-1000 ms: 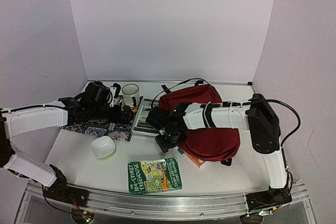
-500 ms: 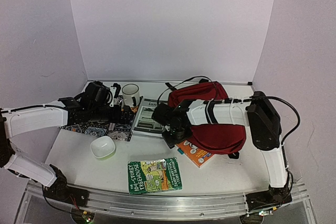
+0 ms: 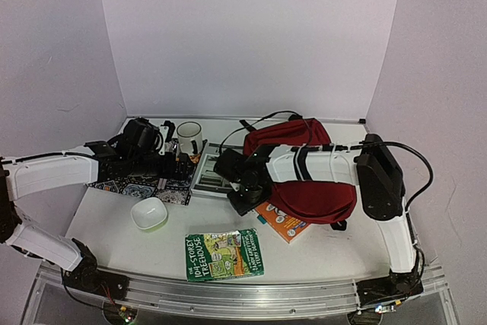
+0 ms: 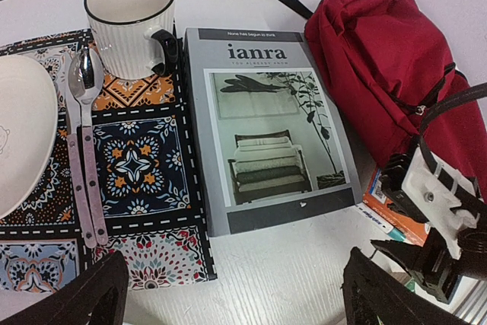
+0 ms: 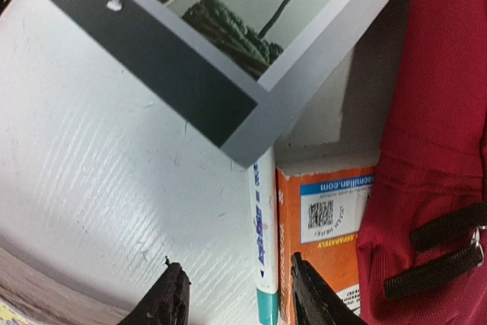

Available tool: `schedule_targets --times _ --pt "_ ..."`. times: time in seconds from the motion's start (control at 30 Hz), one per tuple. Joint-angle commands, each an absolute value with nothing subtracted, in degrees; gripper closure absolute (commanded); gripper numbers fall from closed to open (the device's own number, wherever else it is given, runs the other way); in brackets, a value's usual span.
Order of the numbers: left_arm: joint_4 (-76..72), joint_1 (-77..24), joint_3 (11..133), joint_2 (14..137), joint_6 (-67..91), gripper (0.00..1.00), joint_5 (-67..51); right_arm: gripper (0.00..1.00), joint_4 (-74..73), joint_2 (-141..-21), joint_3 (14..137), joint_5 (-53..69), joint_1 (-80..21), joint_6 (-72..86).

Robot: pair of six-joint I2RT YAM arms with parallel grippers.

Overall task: Pack the student bag
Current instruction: Pick up the pen from the center of the board.

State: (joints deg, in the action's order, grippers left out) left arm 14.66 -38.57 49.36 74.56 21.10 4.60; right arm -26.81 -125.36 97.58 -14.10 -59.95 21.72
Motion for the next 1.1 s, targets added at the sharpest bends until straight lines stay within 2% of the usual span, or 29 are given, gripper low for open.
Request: schedule_targets --times 0.0,0.13,0.57,0.7,0.97,1.07 --pt "14.4 -38.2 49.4 73.0 21.2 0.0 4.5 0.56 -29.9 -128.3 99.2 -13.6 -59.4 22.3" --pt "14.5 -38.2 49.4 72.9 21.0 0.01 4.4 0.61 -29.9 -129.2 99.1 -13.1 -59.0 22.4" --pt "14.5 -38.3 49.7 73.4 20.8 0.01 4.0 0.66 -30.4 -130.2 96.4 -7.1 -57.8 25.2" --pt "14.5 -38.3 49.9 73.6 20.8 0.01 3.8 0.73 -31.2 -130.6 96.2 -2.3 -58.0 26.0" --pt "14.5 -38.3 50.0 73.6 20.9 0.01 3.4 0.75 -35.8 -133.4 99.2 -4.3 -58.0 25.1" --pt "14.5 -38.2 49.8 73.1 21.1 0.01 3.3 0.83 -36.8 -135.5 100.3 -5.7 -57.6 25.3"
